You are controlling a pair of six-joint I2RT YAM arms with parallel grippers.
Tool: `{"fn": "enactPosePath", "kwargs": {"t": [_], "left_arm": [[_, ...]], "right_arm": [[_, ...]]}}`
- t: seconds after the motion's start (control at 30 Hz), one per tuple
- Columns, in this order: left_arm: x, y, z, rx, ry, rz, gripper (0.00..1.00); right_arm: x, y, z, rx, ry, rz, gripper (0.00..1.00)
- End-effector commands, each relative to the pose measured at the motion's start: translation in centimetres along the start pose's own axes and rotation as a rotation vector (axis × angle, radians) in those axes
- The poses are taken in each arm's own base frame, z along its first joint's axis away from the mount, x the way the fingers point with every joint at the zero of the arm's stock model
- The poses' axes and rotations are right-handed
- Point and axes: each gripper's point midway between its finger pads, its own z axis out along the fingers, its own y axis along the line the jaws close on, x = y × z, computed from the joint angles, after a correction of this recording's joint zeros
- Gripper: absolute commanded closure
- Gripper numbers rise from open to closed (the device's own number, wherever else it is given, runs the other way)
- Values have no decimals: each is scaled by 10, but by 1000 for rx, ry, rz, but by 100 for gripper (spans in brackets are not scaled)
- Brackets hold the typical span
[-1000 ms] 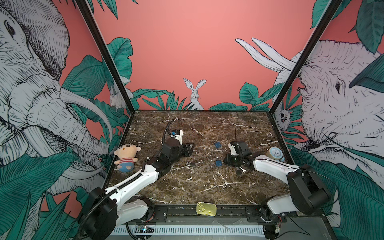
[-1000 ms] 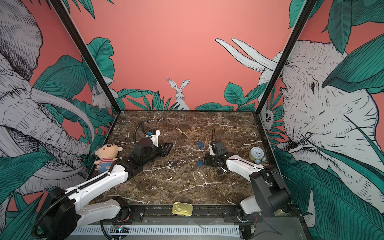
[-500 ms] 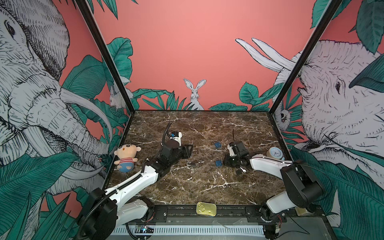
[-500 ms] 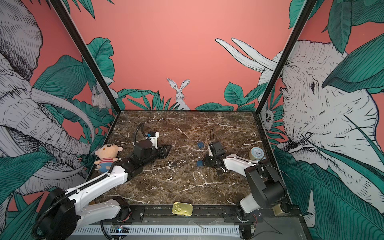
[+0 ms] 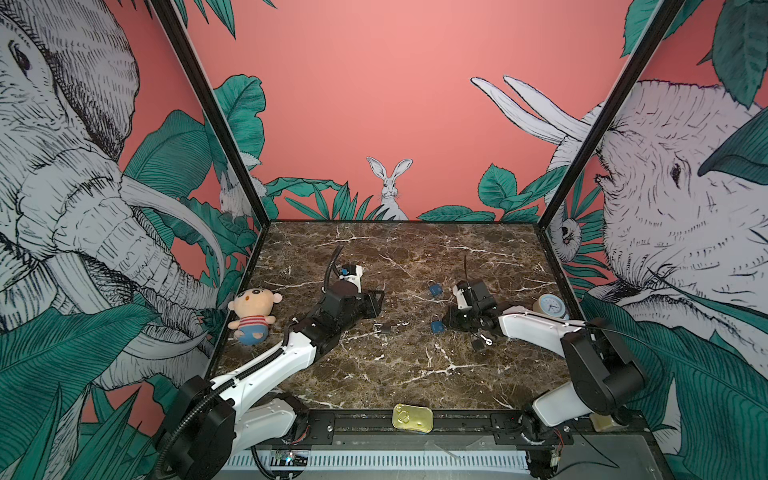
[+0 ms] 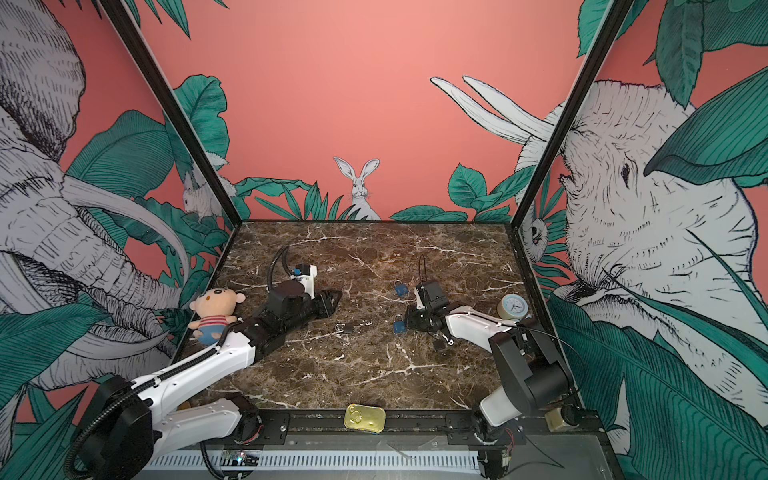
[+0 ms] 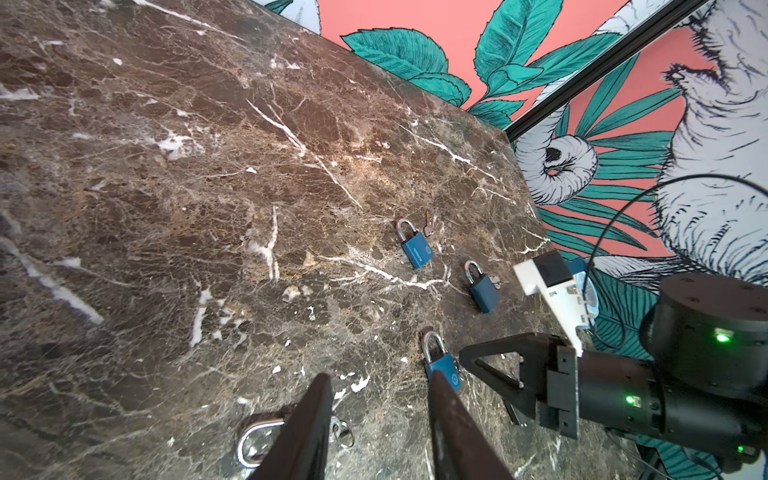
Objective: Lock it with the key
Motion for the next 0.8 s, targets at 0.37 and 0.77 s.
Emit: {"fn": "enactPosePath", "kwargs": {"t": [0.37,0.77], "left_arm": [[-4,29,-20,-100,-2,-11,58],[4,54,-53,-197,78,-116,59]], "right_arm": [[-8,39,-29,47,-55,-272,83],[-7,114,-8,-36,-20,-570,79]]}}
